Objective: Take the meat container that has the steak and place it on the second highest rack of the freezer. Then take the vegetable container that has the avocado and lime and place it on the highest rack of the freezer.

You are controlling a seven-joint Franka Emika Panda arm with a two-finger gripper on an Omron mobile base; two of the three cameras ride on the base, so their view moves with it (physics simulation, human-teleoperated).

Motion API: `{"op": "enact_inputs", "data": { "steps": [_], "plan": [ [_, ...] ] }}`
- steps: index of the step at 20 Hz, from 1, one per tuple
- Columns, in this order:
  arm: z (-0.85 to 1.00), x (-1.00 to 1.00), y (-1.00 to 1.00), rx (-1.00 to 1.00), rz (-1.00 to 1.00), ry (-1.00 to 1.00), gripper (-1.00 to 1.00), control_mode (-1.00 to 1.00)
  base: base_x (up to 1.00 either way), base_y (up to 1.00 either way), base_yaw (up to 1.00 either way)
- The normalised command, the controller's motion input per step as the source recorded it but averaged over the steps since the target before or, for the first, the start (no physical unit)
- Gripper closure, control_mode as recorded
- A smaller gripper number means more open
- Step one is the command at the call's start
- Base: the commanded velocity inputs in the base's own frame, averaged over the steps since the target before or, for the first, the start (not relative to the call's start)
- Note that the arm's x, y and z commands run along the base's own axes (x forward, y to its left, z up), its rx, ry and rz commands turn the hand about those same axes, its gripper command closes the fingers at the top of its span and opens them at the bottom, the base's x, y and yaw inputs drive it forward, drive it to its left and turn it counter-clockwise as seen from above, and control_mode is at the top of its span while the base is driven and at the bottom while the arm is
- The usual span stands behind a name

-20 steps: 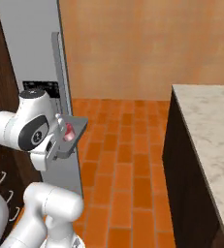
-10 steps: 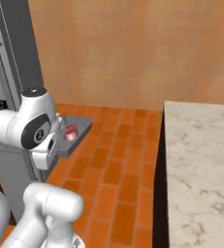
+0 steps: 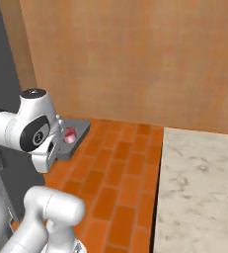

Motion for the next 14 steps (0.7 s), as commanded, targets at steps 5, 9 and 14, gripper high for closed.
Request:
{"op": "enact_inputs", "data": {
  "steps": [5,9,14],
  "plan": [
    [0.0,0.0,0.0,0.0,0.0,0.0,1.0,1.0,1.0,-0.45,0.12],
    [0.0,0.0,0.0,0.0,0.0,0.0,1.0,1.0,1.0,-0.12,0.16],
    [0.0,0.0,0.0,0.0,0.0,0.0,1.0,1.0,0.99,0.0,0.38]
  ]
}}
